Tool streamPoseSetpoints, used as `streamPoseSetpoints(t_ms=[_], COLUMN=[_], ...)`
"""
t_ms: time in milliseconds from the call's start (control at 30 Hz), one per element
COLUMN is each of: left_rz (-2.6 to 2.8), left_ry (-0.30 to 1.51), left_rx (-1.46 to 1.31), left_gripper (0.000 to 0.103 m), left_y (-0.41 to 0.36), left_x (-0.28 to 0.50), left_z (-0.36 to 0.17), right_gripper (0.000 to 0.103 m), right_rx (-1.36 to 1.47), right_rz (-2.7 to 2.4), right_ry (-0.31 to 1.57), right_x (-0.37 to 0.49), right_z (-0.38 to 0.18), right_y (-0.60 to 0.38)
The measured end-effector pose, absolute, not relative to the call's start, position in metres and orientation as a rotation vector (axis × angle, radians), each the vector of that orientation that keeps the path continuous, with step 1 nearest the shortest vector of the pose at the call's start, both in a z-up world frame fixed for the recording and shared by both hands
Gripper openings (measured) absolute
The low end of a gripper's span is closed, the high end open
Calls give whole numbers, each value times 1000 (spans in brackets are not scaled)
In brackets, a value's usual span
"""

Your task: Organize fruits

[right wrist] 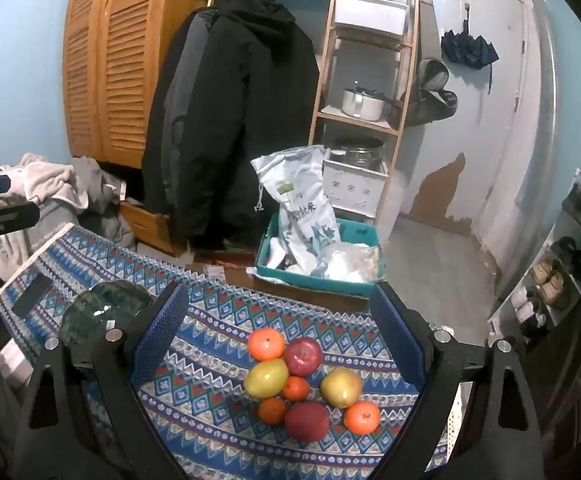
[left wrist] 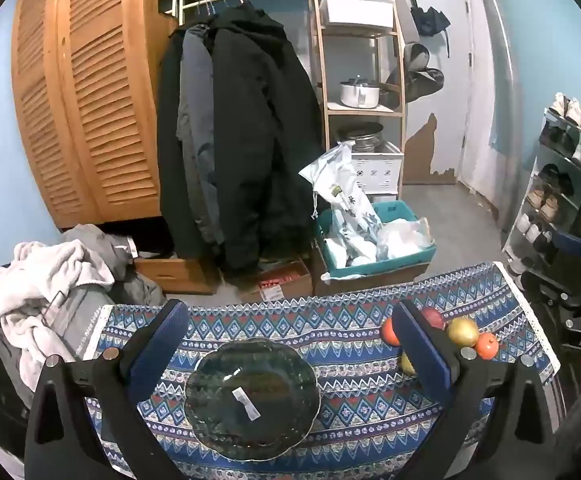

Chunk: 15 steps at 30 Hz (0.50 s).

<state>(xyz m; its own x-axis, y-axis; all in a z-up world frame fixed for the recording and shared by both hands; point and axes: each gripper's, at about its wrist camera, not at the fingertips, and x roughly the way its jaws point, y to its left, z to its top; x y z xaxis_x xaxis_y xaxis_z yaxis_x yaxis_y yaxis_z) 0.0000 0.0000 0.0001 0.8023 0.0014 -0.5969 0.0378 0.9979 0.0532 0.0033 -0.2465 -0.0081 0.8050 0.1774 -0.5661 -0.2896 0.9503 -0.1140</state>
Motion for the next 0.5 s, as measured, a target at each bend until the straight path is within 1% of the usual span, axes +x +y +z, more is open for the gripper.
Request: streamPoseSetpoints(t_ms=[367, 500], left_rz=[-29, -45], left_ry=[642, 635], left_rx=[63, 67], left_gripper=[103, 103], left_y=[2, 0], left_x=[1, -1], left_z=[8, 2], right_gripper=[91, 90], right_rx=[-206, -215], right_rz=[255, 255], right_ry=[585, 584], right_x=[3, 2], right_z=[-9, -8], right_y=[-246, -247])
